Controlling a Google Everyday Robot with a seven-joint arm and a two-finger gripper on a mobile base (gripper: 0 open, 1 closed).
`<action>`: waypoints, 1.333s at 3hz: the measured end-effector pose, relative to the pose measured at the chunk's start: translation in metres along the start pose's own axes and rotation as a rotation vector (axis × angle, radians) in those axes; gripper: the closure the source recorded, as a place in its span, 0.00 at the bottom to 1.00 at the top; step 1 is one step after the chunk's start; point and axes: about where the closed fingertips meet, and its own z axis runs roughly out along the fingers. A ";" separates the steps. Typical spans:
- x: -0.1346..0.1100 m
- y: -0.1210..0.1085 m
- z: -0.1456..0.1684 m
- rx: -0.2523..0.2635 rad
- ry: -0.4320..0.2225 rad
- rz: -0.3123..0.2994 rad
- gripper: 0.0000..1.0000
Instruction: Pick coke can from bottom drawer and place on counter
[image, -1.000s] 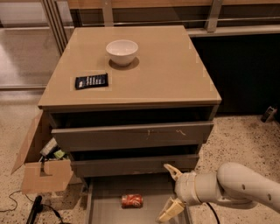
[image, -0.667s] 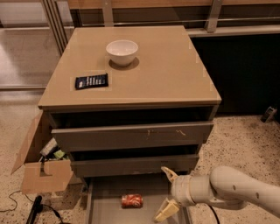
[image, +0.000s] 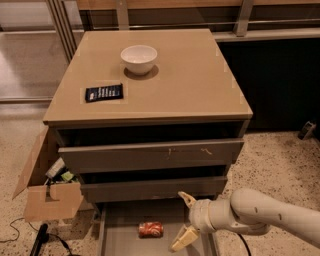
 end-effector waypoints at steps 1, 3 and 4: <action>0.000 -0.004 0.002 0.050 -0.018 0.013 0.00; 0.013 -0.067 0.045 0.217 -0.095 0.076 0.00; 0.013 -0.067 0.045 0.217 -0.095 0.076 0.00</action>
Offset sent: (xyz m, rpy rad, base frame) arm 0.0778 0.0262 -0.0339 0.1233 -0.0759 -0.2575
